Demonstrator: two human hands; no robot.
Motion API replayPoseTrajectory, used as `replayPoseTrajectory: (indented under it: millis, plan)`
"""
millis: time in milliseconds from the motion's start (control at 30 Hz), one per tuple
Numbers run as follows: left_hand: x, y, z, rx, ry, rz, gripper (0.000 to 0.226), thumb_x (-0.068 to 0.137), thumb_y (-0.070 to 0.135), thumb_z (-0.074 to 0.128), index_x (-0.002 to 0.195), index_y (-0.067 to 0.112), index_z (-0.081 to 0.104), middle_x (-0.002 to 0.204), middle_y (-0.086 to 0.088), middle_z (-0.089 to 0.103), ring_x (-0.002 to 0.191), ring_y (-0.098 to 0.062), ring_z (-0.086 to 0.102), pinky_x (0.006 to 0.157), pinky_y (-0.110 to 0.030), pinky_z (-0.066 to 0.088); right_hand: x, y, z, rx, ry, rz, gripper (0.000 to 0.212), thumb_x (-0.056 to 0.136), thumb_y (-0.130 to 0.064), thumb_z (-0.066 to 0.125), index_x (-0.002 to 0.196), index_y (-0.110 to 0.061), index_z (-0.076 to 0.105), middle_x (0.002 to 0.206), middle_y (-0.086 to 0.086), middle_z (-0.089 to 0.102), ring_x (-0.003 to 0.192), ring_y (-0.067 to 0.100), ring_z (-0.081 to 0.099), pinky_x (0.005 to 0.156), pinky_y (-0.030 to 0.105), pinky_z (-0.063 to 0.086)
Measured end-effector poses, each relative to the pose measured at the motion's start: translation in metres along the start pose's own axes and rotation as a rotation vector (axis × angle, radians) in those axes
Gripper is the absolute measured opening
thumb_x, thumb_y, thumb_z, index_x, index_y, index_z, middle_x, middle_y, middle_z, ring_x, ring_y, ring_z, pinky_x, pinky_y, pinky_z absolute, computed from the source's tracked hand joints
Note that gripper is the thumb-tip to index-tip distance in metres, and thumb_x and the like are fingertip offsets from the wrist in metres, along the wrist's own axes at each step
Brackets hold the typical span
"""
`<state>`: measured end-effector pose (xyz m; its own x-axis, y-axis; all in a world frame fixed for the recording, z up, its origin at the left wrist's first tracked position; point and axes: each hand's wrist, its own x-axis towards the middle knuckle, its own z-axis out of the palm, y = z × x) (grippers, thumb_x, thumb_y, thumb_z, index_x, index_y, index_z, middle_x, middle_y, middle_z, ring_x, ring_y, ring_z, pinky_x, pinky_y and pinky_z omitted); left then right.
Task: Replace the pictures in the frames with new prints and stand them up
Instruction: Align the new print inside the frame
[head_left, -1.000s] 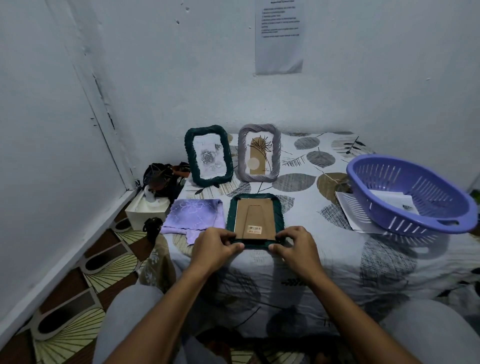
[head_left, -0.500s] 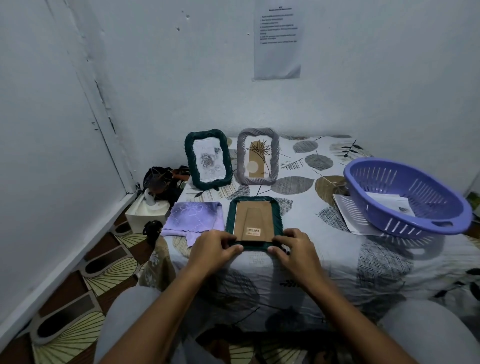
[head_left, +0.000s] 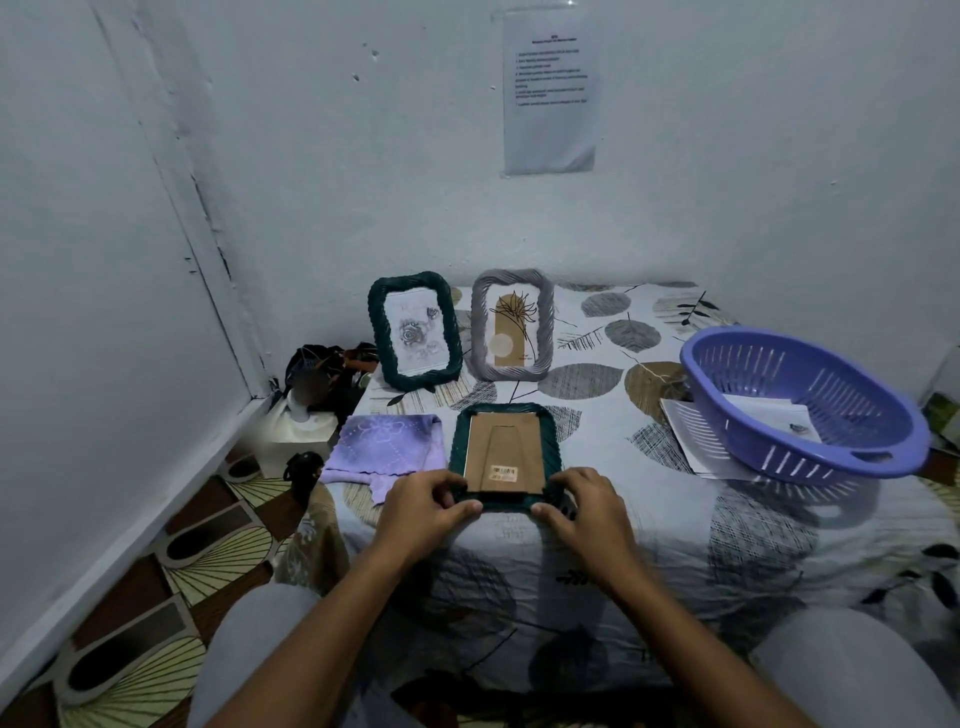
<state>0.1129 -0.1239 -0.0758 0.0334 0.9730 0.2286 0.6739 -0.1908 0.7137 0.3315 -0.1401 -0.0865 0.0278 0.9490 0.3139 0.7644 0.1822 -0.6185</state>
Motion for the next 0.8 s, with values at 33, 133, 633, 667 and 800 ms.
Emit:
replayPoseTrajectory:
  millis: [33,133,633,667,800]
  plan:
    - [0.0001,-0.0005,0.0002,0.002,-0.002,-0.001,0.04,0.071,0.036,0.084,0.104,0.017,0.074,0.07,0.008,0.067,0.068,-0.007,0.063,0.066,-0.025,0.052,0.0,-0.0001,-0.0001,0.001,-0.001,0.0,0.038,0.081,-0.037,0.072,0.112,-0.017,0.064,0.112,-0.002,0.06,0.105,0.016,0.05,0.088,0.036,0.043]
    - [0.0005,0.0,-0.0002,0.008,0.003,0.0,0.039,0.071,0.037,0.083,0.104,0.017,0.075,0.072,0.008,0.067,0.07,-0.006,0.062,0.067,-0.024,0.053,0.0003,0.0005,-0.0008,0.005,-0.011,-0.008,0.036,0.081,-0.037,0.071,0.112,-0.019,0.067,0.113,-0.003,0.059,0.105,0.015,0.05,0.088,0.035,0.044]
    - [-0.0001,0.0051,-0.0046,0.148,-0.017,0.106,0.042,0.079,0.041,0.075,0.113,0.017,0.072,0.105,-0.003,0.073,0.091,-0.012,0.064,0.082,-0.027,0.051,-0.0002,-0.001,-0.0036,-0.073,-0.027,-0.039,0.036,0.085,-0.037,0.068,0.116,-0.019,0.07,0.121,0.003,0.058,0.113,0.021,0.051,0.092,0.034,0.041]
    - [-0.0004,0.0058,-0.0048,0.158,-0.021,0.108,0.042,0.08,0.041,0.074,0.114,0.016,0.071,0.105,-0.003,0.073,0.091,-0.012,0.063,0.082,-0.027,0.051,-0.0001,-0.0009,-0.0038,-0.085,-0.03,-0.045,0.036,0.085,-0.037,0.068,0.116,-0.019,0.07,0.122,0.004,0.059,0.114,0.022,0.051,0.092,0.035,0.041]
    - [0.0031,0.0087,-0.0084,0.184,-0.091,0.075,0.044,0.079,0.042,0.075,0.115,0.017,0.071,0.108,-0.003,0.072,0.093,-0.011,0.064,0.082,-0.025,0.051,-0.0001,-0.0017,-0.0071,-0.151,-0.059,-0.075,0.038,0.088,-0.04,0.063,0.12,-0.021,0.068,0.125,0.004,0.058,0.116,0.022,0.05,0.092,0.034,0.041]
